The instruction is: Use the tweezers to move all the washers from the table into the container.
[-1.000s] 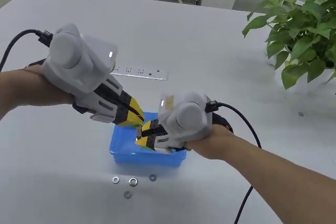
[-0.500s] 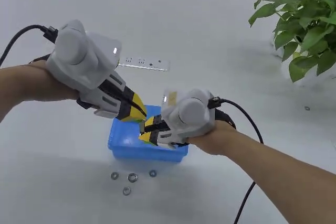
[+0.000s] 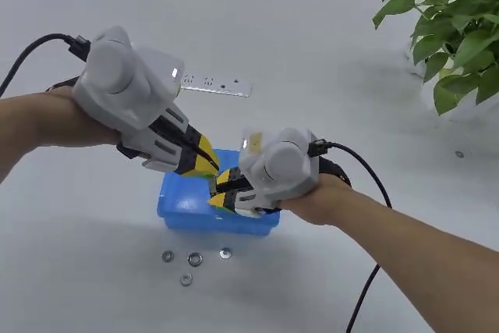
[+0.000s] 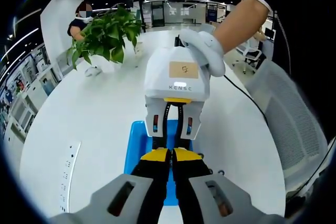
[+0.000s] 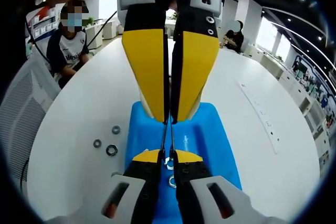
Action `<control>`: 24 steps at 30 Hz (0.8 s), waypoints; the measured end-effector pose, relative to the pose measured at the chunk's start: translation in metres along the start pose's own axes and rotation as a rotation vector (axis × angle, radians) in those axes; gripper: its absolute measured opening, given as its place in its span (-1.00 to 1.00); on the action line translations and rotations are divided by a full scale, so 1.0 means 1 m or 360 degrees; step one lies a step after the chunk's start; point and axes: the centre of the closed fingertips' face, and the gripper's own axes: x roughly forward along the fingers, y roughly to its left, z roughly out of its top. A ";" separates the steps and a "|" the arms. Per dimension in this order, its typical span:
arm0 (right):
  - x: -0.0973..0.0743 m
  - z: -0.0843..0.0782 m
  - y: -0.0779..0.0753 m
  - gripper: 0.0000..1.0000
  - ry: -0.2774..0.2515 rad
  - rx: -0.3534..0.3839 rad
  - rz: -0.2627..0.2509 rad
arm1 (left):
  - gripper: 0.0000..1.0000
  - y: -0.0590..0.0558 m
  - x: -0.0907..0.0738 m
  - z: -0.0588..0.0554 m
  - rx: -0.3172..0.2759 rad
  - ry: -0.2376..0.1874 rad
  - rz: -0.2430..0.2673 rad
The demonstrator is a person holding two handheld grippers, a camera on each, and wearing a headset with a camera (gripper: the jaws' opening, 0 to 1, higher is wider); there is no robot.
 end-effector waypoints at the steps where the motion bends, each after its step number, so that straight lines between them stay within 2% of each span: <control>1: 0.000 0.000 0.000 -0.79 0.0001 -0.0002 -0.0003 | -0.88 0.000 0.000 0.000 0.0001 -0.0001 0.0002; 8: -0.004 0.003 -0.001 -0.79 -0.0004 -0.0009 -0.0016 | -0.88 0.000 -0.002 0.004 0.0007 -0.0006 0.0011; 24: -0.022 0.019 0.004 -0.78 -0.0022 -0.0037 -0.0067 | -0.88 -0.010 -0.017 0.024 0.0047 -0.0012 0.0041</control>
